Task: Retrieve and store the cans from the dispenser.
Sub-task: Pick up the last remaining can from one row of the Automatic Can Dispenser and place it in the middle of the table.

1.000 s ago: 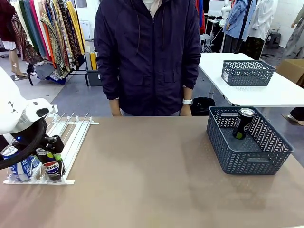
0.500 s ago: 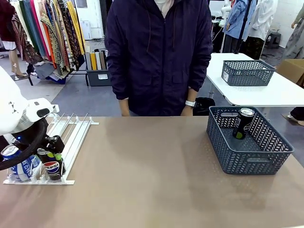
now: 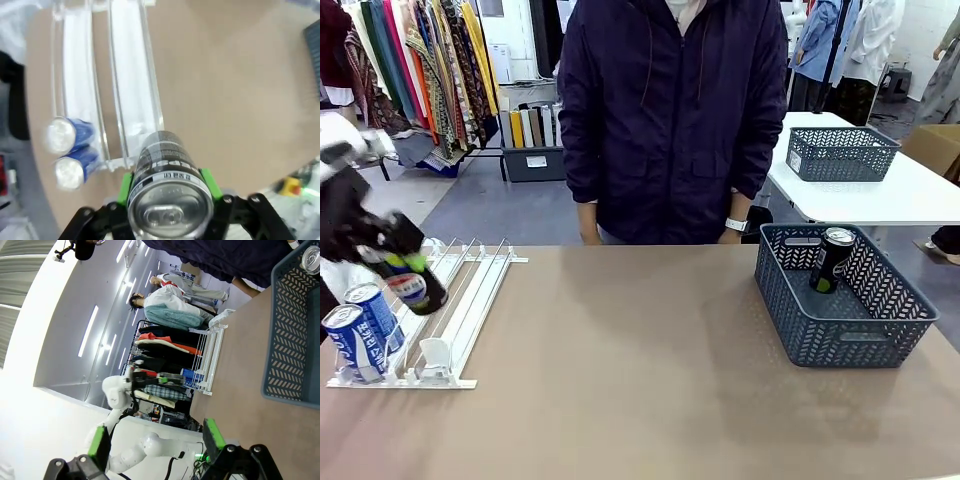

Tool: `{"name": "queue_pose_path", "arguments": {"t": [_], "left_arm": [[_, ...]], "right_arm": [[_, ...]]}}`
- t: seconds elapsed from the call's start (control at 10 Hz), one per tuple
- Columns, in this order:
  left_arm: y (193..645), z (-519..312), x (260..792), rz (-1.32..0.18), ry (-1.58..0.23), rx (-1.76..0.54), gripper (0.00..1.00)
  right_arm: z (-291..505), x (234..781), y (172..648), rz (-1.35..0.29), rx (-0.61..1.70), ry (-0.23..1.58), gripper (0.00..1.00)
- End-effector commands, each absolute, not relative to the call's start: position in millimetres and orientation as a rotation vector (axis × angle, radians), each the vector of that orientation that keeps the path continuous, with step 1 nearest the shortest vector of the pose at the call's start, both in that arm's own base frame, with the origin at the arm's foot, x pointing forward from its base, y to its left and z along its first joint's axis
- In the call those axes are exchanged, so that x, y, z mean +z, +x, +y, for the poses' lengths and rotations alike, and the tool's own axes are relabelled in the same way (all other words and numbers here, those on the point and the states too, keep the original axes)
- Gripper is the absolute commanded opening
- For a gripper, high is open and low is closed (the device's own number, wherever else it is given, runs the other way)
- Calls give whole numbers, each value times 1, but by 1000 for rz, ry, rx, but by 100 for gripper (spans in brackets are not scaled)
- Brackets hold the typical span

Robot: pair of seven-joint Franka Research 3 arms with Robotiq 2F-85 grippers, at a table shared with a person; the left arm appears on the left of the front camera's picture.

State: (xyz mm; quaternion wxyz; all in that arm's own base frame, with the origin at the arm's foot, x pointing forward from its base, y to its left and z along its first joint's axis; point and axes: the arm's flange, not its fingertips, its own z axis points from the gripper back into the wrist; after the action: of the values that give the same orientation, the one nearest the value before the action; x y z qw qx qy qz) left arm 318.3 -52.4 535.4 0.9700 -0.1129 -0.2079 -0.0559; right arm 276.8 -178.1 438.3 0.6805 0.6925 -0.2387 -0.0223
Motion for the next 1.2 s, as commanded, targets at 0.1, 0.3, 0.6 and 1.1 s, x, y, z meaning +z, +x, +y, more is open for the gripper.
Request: {"name": "queue_pose_path", "arguments": {"t": [0.1, 0.3, 0.6, 1.1], "left_arm": [[267, -47, 588, -501, -385, -118, 0], [262, -38, 585, -461, -436, -110, 0], [258, -41, 595, -486, -401, -127, 0], [267, -61, 584, -472, -398, -112, 0]], "right_arm": [[-179, 441, 275, -538, -38, 1558, 100], [-179, 441, 275, -538, -38, 1558, 100], [-179, 441, 275, -538, -38, 1558, 100], [-179, 441, 275, -538, -38, 1558, 100]]}}
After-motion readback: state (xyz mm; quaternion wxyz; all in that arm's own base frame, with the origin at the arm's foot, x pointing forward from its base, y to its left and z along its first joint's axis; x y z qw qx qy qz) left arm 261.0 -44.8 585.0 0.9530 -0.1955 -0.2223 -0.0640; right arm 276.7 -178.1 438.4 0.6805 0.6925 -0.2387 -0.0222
